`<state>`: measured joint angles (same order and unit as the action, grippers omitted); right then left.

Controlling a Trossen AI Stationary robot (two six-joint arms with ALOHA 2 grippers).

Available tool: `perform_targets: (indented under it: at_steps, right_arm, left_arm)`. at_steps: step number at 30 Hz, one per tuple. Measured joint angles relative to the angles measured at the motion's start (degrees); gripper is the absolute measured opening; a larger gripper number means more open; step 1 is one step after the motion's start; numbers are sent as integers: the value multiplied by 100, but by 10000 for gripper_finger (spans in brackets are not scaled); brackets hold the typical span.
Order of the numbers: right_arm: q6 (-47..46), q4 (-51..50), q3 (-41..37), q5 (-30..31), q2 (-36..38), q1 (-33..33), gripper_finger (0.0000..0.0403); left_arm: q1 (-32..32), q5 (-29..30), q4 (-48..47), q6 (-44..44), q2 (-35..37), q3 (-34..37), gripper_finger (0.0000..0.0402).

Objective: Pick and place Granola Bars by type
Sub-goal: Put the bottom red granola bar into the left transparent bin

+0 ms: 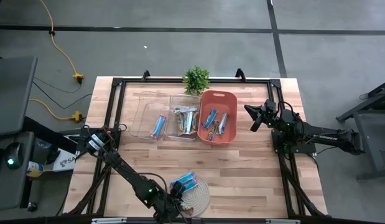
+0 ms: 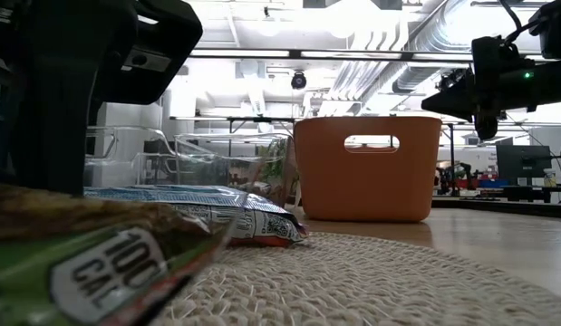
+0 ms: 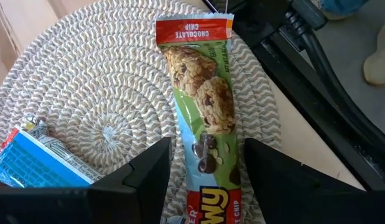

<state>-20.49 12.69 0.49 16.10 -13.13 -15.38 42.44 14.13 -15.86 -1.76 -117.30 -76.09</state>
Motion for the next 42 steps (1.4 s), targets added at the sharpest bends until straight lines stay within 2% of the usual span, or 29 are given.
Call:
perform_targets:
  at_steps: [20,33,38,42]
  right_arm:
    - [0,1,1,2,0,0,0]
    - [0,2,0,2,2,0,0]
    - [0,2,2,2,2,-2,0]
    - [0,2,0,2,0,0,0]
  left_arm:
    - [-13,111,-230,2,-39,-267,193]
    - [-8,-155,-412,-2,-21,-282,80]
    - [-7,-152,-583,0,-17,-433,55]
    - [-10,-31,-800,41,-17,-752,51]
